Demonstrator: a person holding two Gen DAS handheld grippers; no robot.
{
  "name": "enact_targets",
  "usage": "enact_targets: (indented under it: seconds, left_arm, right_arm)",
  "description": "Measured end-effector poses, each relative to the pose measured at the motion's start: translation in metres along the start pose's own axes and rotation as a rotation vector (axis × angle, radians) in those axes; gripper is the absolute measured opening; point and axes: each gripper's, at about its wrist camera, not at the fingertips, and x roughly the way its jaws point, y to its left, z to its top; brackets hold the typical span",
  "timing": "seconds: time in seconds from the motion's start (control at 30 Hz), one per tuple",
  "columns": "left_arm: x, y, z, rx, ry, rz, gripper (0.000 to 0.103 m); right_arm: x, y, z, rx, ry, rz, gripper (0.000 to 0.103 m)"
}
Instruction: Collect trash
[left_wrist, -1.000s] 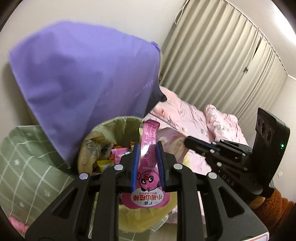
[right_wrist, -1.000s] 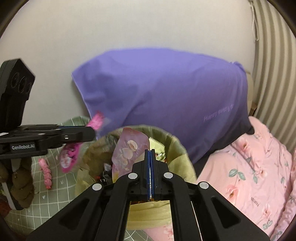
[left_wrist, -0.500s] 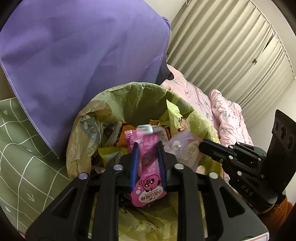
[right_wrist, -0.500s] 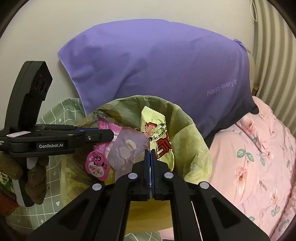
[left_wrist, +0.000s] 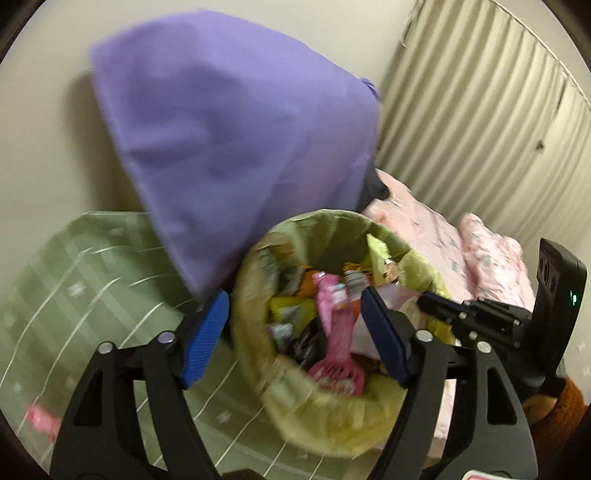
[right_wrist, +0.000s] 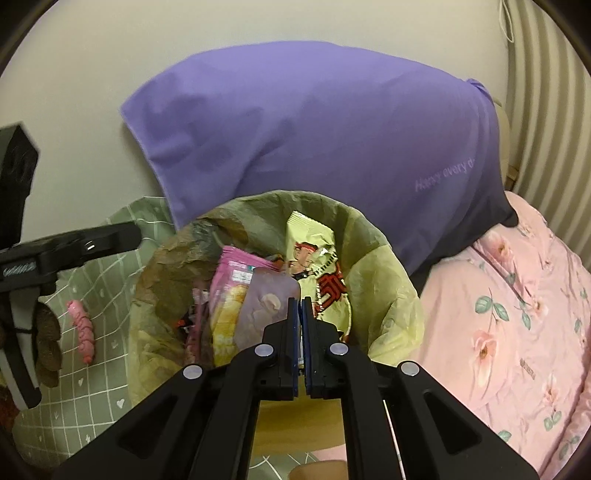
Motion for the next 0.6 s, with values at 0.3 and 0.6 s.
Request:
enact_targets:
  seconds: [0.3, 0.6]
  left_arm:
    - [-0.061, 0.016, -0.049, -0.133, -0.052, 0.188, 0.073]
    - [-0.070, 0.008, -0.072, -0.112, -0.038, 0.208, 0.074]
  right_arm:
    - [-0.001, 0.001, 0.002, -0.040, -0.021, 0.094, 0.005]
    - [0.001, 0.006, -0.023, -0.194, 0.086, -0.054, 0.005]
